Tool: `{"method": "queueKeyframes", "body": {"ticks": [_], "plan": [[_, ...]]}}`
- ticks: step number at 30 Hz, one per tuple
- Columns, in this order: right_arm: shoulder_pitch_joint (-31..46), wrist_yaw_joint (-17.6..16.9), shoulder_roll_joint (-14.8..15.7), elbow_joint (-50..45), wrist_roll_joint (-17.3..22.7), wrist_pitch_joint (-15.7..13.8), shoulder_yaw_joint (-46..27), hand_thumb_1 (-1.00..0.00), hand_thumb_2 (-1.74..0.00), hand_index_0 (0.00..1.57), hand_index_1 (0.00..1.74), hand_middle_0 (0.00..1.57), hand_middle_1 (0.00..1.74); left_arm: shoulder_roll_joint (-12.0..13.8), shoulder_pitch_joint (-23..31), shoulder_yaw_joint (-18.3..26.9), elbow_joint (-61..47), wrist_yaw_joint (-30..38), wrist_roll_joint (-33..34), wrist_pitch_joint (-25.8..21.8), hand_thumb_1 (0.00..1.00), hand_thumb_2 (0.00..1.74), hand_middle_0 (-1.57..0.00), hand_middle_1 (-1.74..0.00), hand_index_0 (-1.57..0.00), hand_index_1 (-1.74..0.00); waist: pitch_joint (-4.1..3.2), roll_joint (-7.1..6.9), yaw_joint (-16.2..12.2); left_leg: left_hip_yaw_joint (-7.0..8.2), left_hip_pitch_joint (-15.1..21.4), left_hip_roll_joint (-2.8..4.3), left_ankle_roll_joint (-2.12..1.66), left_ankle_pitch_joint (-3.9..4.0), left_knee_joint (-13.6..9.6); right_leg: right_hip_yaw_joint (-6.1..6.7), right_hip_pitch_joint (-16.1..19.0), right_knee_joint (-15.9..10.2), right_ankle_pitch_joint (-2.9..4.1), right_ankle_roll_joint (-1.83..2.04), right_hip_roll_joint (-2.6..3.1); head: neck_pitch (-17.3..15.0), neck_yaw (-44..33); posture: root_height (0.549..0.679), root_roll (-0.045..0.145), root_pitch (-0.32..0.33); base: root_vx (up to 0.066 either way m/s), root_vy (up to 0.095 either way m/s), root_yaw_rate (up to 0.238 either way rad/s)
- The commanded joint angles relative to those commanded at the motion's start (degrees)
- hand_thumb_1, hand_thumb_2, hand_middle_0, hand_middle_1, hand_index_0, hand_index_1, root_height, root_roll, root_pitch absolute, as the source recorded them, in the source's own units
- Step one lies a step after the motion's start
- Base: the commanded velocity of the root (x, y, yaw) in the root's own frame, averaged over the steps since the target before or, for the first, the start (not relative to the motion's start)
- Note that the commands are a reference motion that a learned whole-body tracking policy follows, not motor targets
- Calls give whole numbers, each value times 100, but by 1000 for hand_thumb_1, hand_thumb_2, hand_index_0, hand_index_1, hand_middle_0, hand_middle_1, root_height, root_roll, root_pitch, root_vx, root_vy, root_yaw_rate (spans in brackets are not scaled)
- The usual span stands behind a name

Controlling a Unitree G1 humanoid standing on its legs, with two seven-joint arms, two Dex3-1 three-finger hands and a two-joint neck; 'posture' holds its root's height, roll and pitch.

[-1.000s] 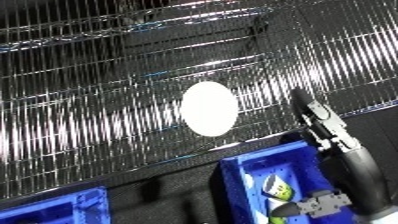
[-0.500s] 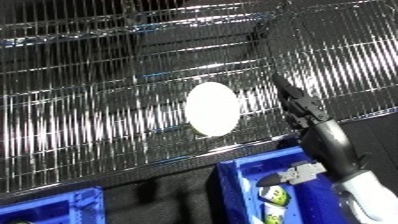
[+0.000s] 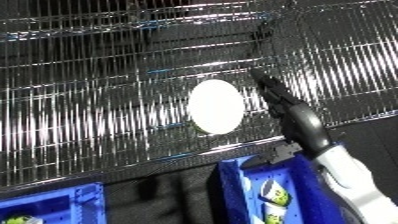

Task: Pick up the object and place it into the box

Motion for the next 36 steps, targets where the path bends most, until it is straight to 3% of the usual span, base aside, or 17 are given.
{"method": "queueKeyframes", "body": {"ticks": [12,22,29,36], "plan": [[-600,104,261,274,5,127,281,0,0,0,0,0,0,-88,90,-179,-205,7,-4,39,0,0,0,0,0,0,0,134,162,-40,-40,-54,-2,43,-50,-34,-64,40,-25,-28,-56,199,299,646,86,123,6,14,45],[-863,174,376,315,-3,269,416,-500,-870,785,870,785,870,-132,106,-261,-320,21,-8,47,0,0,0,0,0,0,0,205,225,-54,-25,-79,1,81,-96,-41,-84,51,-15,-18,-103,278,435,646,88,123,4,16,24],[-799,122,310,295,26,290,425,-850,-1479,1334,1479,1334,1479,-132,145,-247,-353,20,21,30,0,0,0,0,0,0,0,201,214,-45,-11,-82,9,84,-112,-32,-76,53,-20,-24,-102,395,366,646,87,123,-3,5,-5],[-437,-65,173,-228,18,22,148,-850,-1479,1334,1479,1334,1479,-132,181,-160,-340,58,60,-36,0,0,0,0,0,0,0,120,90,1,68,-36,-3,91,-194,13,-20,-44,9,5,-53,573,55,647,83,123,-9,-4,-67]]}}
